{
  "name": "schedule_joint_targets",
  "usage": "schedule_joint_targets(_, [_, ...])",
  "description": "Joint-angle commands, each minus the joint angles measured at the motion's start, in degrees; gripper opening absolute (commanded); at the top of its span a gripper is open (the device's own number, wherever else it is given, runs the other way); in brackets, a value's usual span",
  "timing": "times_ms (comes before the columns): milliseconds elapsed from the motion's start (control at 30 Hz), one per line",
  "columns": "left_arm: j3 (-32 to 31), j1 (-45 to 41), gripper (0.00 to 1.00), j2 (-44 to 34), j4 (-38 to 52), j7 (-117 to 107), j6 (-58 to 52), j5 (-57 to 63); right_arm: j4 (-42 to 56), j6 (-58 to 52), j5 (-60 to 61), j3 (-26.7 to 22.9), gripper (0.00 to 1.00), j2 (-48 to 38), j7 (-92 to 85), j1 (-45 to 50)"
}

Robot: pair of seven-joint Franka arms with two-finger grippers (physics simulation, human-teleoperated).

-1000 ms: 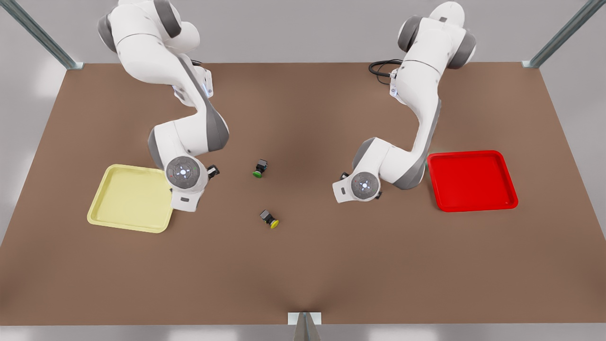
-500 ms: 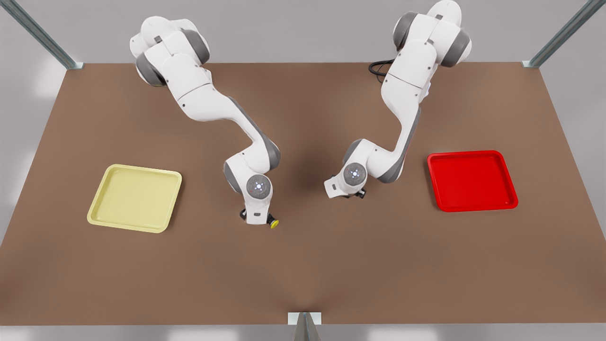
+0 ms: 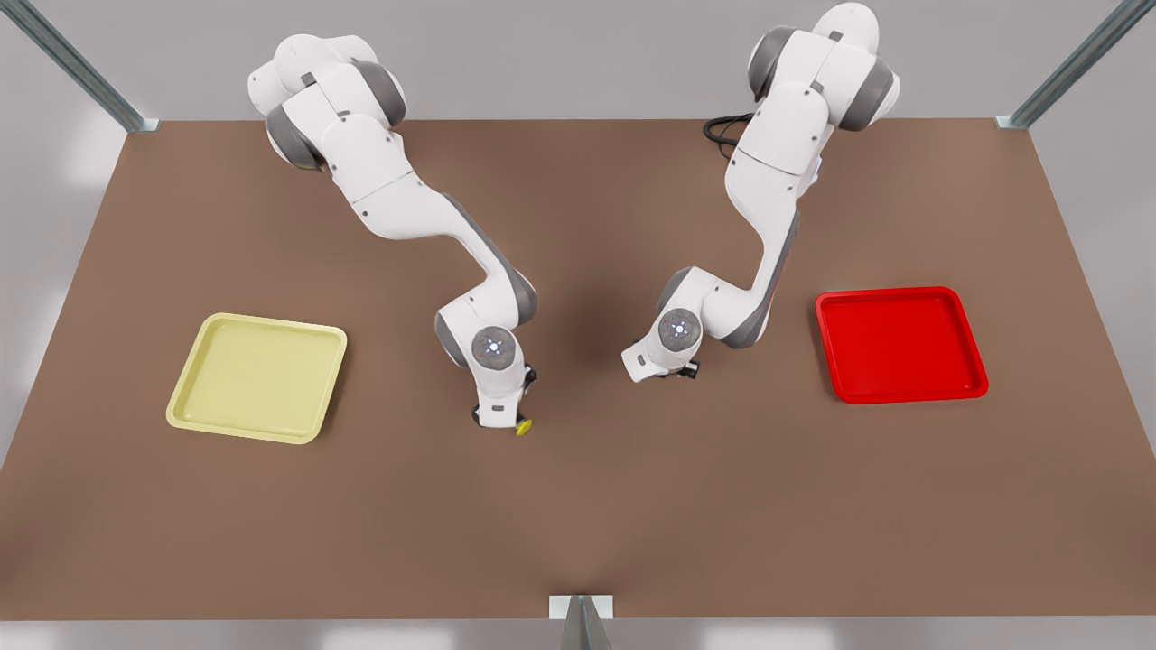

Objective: Place the switches on the corresponding trays according to their colors

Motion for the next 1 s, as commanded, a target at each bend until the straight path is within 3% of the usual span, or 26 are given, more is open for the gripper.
schedule_joint_targets(0, [0.0, 0.0, 1.0, 0.1, 0.1, -4.6, 2.1, 0.4, 0.0, 1.4, 0.2, 0.0, 1.0, 0.1, 6.2, 0.0])
schedule_joint_targets(100, [0.0, 0.0, 1.0, 0.5, 0.1, -4.6, 2.4, 0.4, -0.1, 1.3, 0.2, -0.1, 1.0, 1.2, 6.9, -0.5])
schedule_joint_targets(167, [0.0, -0.1, 0.82, 0.5, 0.1, -4.6, 2.4, 0.4, -0.1, 1.3, 0.2, -0.1, 1.0, 2.0, 8.4, -0.5])
schedule_joint_targets(300, [0.0, -0.1, 0.68, 0.6, 0.1, -4.6, 2.4, 0.4, 0.5, 1.4, 0.2, -0.1, 1.0, 2.7, 9.8, -0.5])
schedule_joint_targets(400, [0.0, 0.0, 0.47, 0.5, 0.1, -4.8, 2.4, 0.4, 1.4, 1.5, -0.2, -0.3, 1.0, 3.6, 9.7, -0.6])
schedule_joint_targets(467, [0.0, 0.2, 0.42, 0.3, 0.1, -5.0, 2.3, 0.4, 2.8, 1.5, -0.2, -0.7, 1.0, 4.7, 9.5, -0.5])
schedule_joint_targets(633, [0.4, 3.9, 0.42, -2.9, 0.5, -2.9, -5.6, 0.5, 3.5, 1.7, -0.1, -0.7, 1.0, 5.1, 9.6, -0.5])
schedule_joint_targets(767, [0.4, 11.6, 0.43, -9.2, 3.0, 1.8, -26.7, 5.9, 3.5, 1.6, 0.0, -0.7, 0.99, 4.8, 9.5, -0.4])
schedule_joint_targets(833, [0.4, 22.6, 0.44, -11.9, 3.0, 7.6, -31.1, 7.1, 3.5, 1.6, -0.1, -0.7, 0.74, 4.8, 9.1, -0.4])
schedule_joint_targets(867, [0.4, 26.2, 0.44, -12.3, 3.0, 7.5, -30.8, 7.3, 3.5, 1.6, -0.1, -0.7, 0.68, 4.8, 9.1, -0.4])
schedule_joint_targets(967, [0.4, 31.4, 0.44, -14.4, -1.9, 7.7, -30.1, 9.1, 3.5, 1.6, -0.1, -0.7, 0.66, 4.8, 9.1, -0.4])
